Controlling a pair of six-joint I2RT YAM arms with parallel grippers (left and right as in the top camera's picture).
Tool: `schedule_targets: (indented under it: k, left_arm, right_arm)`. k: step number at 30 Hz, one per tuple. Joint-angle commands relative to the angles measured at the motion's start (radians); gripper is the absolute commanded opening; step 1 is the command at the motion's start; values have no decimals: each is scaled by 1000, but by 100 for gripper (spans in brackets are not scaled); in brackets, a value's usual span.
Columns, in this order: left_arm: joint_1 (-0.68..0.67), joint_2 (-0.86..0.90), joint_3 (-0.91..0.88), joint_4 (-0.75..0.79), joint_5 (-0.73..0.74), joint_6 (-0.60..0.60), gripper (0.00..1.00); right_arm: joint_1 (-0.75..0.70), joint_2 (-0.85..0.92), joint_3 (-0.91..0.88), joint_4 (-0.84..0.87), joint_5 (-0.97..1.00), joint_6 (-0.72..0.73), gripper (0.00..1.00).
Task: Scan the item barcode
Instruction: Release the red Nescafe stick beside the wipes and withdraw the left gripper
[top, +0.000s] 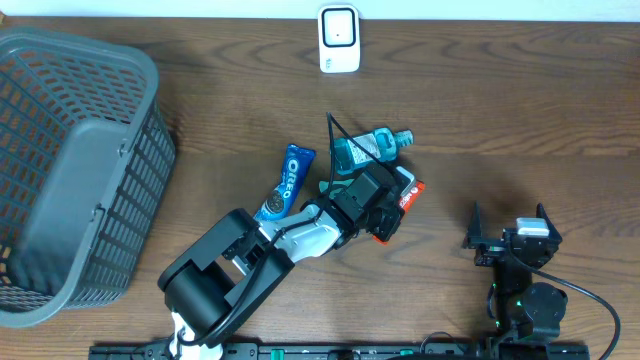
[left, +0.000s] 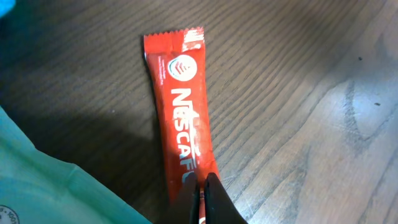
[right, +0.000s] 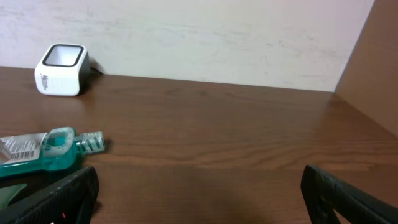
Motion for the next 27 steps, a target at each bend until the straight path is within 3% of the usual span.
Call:
schedule_targets:
  k: [1, 15, 20, 25, 26, 27]
  left_arm:
    - [-1, 19, 17, 0, 11, 24, 7]
    - [-5, 4, 24, -40, 7, 47, 6]
    - [-4, -97, 80, -142, -63, 82, 8]
    - [-4, -259, 185, -304, -220, 176, 31]
    - [-4, -288, 205, -327, -256, 193, 38]
    - [-4, -320, 227, -348, -300, 212, 51]
  right_arm:
    - [9, -5, -1, -3, 2, -6, 99]
    - [9, -5, -1, -3, 2, -6, 99]
    - [9, -5, -1, -3, 2, -6, 99]
    - [9, -5, -1, -3, 3, -6, 99]
    - [9, -5, -1, -3, 2, -6, 99]
    - [9, -5, -1, -3, 2, -6, 99]
